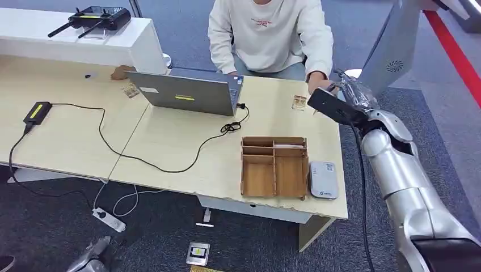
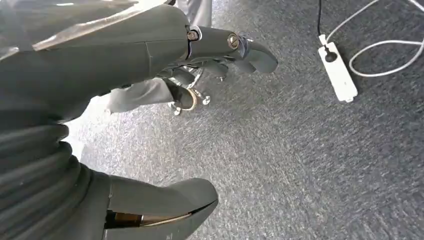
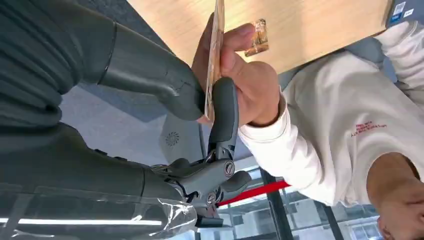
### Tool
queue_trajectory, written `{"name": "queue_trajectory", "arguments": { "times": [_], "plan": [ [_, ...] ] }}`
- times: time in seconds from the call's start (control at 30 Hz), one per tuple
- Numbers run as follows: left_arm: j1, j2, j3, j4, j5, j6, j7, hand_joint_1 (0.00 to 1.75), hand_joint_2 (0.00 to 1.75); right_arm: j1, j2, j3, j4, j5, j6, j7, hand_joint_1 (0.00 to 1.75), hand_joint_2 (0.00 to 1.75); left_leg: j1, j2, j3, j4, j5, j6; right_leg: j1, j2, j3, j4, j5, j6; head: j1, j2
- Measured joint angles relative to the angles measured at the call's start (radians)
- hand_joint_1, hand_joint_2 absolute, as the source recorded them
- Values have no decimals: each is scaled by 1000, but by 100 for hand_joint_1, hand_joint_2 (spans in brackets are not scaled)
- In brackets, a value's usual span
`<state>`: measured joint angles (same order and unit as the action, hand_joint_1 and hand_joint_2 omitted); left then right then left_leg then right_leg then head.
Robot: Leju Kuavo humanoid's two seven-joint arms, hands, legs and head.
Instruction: Pass the card to the sensor for recognition and then transmit it.
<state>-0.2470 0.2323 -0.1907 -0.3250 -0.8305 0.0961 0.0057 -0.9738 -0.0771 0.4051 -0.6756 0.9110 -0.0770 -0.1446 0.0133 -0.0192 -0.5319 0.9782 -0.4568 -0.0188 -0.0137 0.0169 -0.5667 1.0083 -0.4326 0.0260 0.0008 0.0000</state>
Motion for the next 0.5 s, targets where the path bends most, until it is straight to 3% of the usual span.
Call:
{"name": "queue_trajectory", "arguments": {
  "times": [0.17, 0.2, 0.23, 0.37, 0.5],
  "plan": [
    [-3, 0, -14, 0, 2, -2, 0, 0, 175, 0, 0, 0, 28, 0, -10, -7, 175, 175, 0, 0, 0, 0, 0, 0, 0, 0, 0, 0, 0, 0, 0, 0],
    [-3, 0, -15, 0, 2, -2, 0, 0, 175, 0, 0, 0, 33, 0, -15, -7, 38, 175, 0, 0, 0, 0, 0, 0, 0, 0, 0, 0, 0, 0, 0, 0],
    [-3, 1, -15, 0, 3, -2, 0, 0, 175, 0, 0, 0, 35, 0, -16, -8, 0, 175, 0, 0, 0, 0, 0, 0, 0, 0, 0, 0, 0, 0, 0, 0],
    [-3, 2, -21, 0, 5, -1, 0, 0, 175, 0, -1, 0, 47, -1, -28, -13, 0, 175, 0, 0, 0, 0, 0, 0, 0, 0, 0, 0, 0, 0, 0, 0],
    [-2, 2, -25, 0, 20, 16, -7, 0, 175, -3, -4, -2, 51, -28, -95, -66, 0, 175, 0, 0, 0, 0, 0, 0, 0, 0, 0, 0, 0, 0, 0, 0]
  ]
}}
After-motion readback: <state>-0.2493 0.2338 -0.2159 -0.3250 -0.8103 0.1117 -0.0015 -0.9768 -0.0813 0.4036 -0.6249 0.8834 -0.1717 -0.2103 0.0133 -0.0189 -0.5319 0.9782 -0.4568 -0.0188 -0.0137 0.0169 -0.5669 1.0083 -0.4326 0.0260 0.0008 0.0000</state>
